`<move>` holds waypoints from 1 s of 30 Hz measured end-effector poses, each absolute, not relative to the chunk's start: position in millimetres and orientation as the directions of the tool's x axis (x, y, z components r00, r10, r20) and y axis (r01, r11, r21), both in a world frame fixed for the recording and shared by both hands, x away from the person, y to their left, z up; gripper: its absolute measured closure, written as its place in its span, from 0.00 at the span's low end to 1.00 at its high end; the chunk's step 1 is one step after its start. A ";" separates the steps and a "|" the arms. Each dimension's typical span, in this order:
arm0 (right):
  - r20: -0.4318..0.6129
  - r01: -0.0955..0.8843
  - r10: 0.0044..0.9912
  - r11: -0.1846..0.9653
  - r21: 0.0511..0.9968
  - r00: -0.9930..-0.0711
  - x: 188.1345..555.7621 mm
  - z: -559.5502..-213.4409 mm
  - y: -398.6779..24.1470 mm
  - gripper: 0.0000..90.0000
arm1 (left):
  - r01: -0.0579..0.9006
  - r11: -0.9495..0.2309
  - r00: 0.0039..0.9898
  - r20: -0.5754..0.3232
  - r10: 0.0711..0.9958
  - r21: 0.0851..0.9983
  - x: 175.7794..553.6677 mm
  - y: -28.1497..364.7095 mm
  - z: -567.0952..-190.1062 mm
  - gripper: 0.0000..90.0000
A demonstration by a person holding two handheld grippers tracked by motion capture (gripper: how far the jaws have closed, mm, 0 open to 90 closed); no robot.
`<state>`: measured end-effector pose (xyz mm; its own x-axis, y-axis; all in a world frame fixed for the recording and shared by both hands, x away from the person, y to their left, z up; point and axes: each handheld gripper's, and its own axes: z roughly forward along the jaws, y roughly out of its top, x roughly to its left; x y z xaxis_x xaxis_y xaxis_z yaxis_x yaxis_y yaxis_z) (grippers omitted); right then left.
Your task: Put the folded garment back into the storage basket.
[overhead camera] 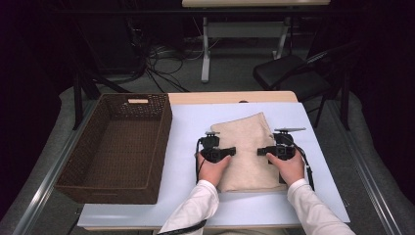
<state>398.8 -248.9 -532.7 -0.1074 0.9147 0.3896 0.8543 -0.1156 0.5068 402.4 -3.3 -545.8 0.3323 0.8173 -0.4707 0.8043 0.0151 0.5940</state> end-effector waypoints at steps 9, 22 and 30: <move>0.402 0.834 0.912 -0.153 0.531 -0.088 394.0 -531.3 -249.3 0.73 | 0.797 0.053 0.303 -0.474 0.827 0.601 399.0 -5.2 -544.1 0.56; 0.358 0.814 0.931 -0.154 0.559 -0.070 389.7 -521.6 -240.1 0.74 | 0.814 0.015 0.292 -0.433 0.853 0.580 402.0 -8.9 -534.4 0.58; 0.369 0.822 0.927 -0.158 0.548 -0.068 392.0 -514.0 -239.6 0.74 | 0.823 0.022 0.285 -0.446 0.849 0.568 404.7 -7.6 -533.1 0.58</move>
<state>392.0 -239.6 -514.0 -0.0677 0.9269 0.3691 0.8217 -0.1580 0.5475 404.7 -7.6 -533.1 0.2849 0.8485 -0.4459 0.8226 0.0225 0.5682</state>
